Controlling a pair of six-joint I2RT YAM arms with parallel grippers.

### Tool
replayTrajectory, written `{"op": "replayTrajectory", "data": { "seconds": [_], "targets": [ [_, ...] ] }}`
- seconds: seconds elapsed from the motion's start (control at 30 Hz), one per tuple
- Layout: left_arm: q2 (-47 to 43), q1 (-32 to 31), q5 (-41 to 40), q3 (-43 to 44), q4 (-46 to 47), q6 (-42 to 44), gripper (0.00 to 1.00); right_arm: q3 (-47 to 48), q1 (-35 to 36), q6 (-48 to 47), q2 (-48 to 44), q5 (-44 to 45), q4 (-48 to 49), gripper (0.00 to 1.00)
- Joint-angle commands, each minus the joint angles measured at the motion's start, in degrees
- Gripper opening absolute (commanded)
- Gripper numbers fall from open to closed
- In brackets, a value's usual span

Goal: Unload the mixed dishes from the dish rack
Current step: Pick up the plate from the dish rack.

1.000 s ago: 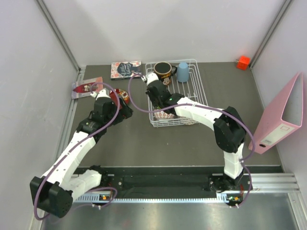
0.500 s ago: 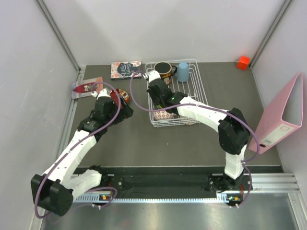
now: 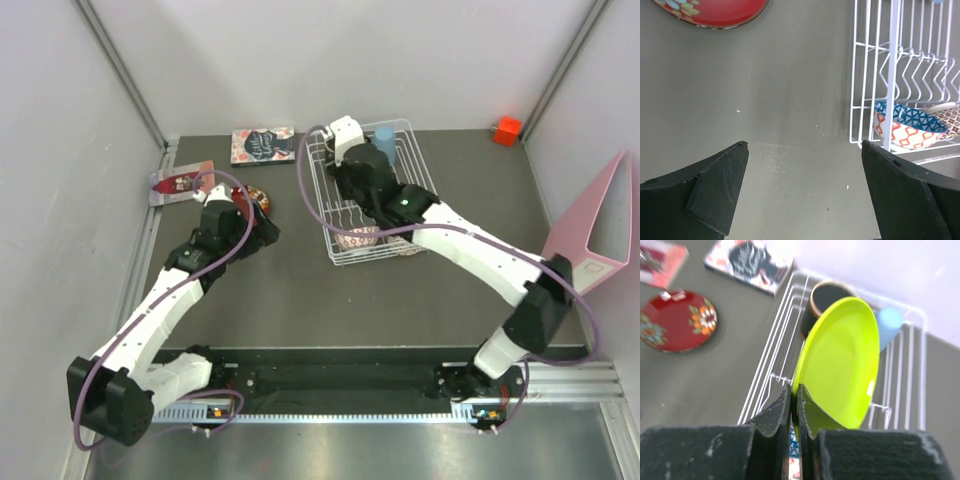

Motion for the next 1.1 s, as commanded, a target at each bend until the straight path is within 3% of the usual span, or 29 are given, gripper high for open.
{"op": "replayTrajectory", "data": {
  "seconds": [0.0, 0.13, 0.3, 0.47, 0.73, 0.93, 1.07],
  "targets": [
    [1.6, -0.1, 0.8, 2.5, 2.5, 0.2, 0.99, -2.5, 3.7, -6.3, -9.6, 1.8, 4.6, 0.0],
    [2.7, 0.0, 0.3, 4.3, 2.7, 1.1, 0.99, -11.4, 13.4, -19.2, -14.6, 7.0, 11.1, 0.0],
    [4.5, 0.1, 2.9, 7.9, 2.6, 2.0, 0.99, -26.6, 31.8, -40.9, -14.6, 25.5, 22.9, 0.0],
    [6.1, 0.3, 3.8, 11.1, -0.5, 0.9, 0.99, -37.0, 42.2, -49.3, -12.2, 34.5, 31.2, 0.0],
    [2.1, 0.4, 13.5, 8.1, 4.1, 7.7, 0.97, -51.1, 53.6, -61.5, -14.5, 32.9, 41.1, 0.0],
    [2.6, 0.4, 24.0, 6.1, 2.2, 10.8, 0.7, -56.6, 57.5, -61.3, -16.5, 31.2, 39.6, 0.0],
    [0.4, 0.4, 30.1, 1.9, 6.0, 10.7, 0.64, -56.2, 57.8, -58.8, -16.9, 29.5, 38.2, 0.0]
  ]
}}
